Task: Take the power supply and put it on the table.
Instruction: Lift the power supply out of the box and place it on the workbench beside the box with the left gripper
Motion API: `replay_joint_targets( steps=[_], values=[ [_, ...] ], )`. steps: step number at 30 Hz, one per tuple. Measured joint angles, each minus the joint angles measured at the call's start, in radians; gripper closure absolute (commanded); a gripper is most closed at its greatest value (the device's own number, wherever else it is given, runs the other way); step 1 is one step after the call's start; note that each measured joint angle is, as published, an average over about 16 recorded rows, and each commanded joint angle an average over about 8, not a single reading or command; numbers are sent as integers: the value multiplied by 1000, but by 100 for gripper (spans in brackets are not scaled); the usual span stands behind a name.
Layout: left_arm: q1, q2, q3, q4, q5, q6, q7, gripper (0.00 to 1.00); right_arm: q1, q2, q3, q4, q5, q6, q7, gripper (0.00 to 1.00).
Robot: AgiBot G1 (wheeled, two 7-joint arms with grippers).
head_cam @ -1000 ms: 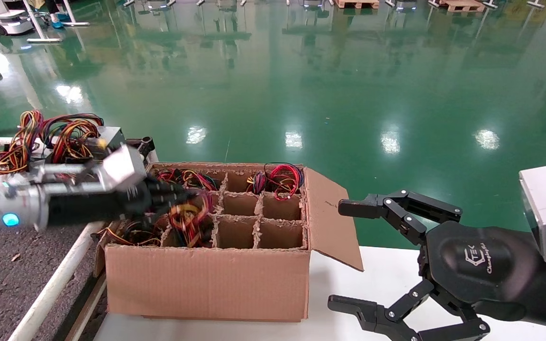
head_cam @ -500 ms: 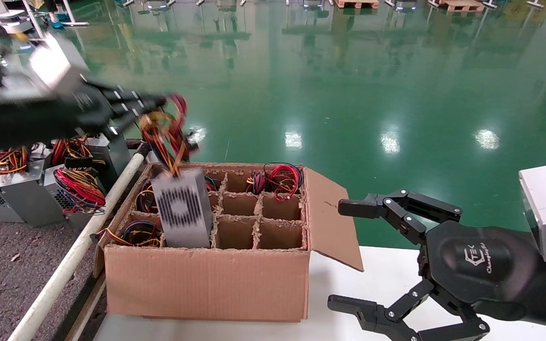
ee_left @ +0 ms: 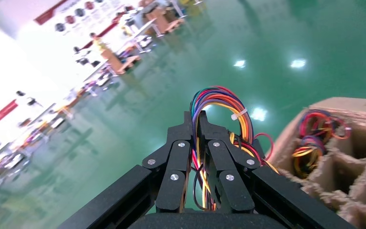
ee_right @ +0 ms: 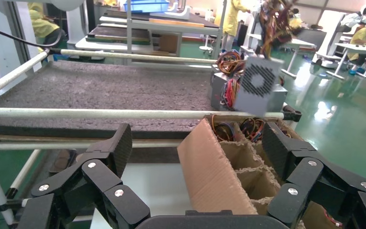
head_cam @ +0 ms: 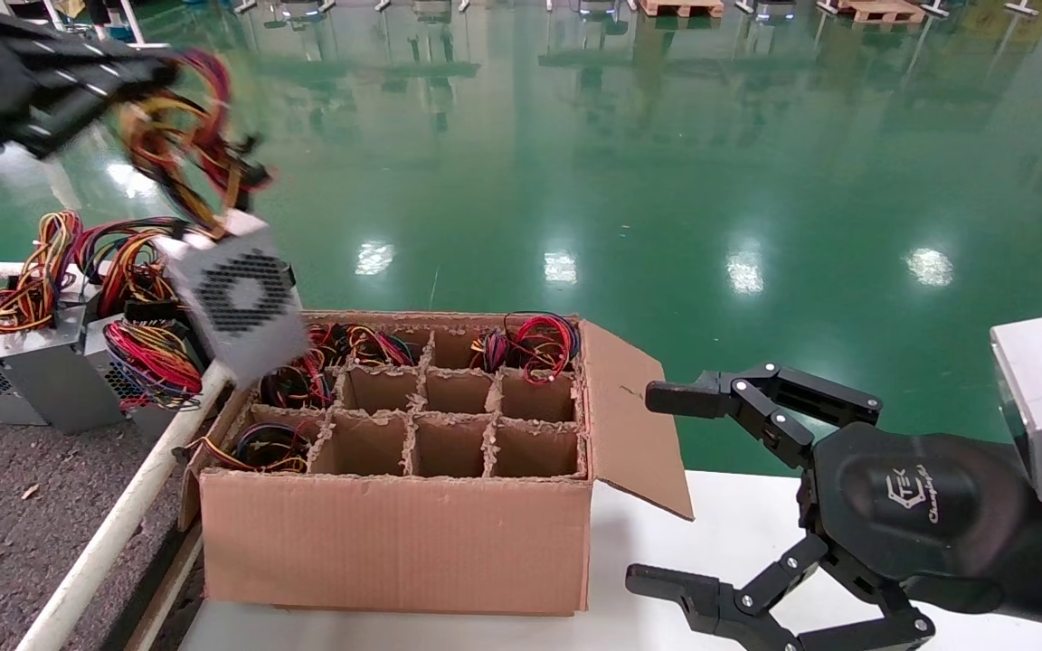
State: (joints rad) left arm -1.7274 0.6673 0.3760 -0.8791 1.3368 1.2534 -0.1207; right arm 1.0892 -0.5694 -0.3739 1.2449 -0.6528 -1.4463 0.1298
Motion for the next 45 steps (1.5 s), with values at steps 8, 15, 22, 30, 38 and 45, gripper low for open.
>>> replay_joint_targets(
  steps=[8, 15, 22, 30, 38, 45],
  values=[
    [-43, -74, -8, 6, 23, 22, -15, 100, 0, 0, 0, 0, 0, 0, 0, 0],
    [-63, -142, -14, 5, 36, 49, -22, 100, 0, 0, 0, 0, 0, 0, 0, 0],
    [-74, -207, -21, -1, 48, 68, -37, 100, 0, 0, 0, 0, 0, 0, 0, 0],
    [-71, -268, -21, 11, 67, 82, -45, 100, 0, 0, 0, 0, 0, 0, 0, 0],
    [-34, -301, -10, 43, 86, 89, -14, 100, 0, 0, 0, 0, 0, 0, 0, 0],
    [10, -297, 5, 91, 98, 88, 46, 100, 0, 0, 0, 0, 0, 0, 0, 0]
  ],
)
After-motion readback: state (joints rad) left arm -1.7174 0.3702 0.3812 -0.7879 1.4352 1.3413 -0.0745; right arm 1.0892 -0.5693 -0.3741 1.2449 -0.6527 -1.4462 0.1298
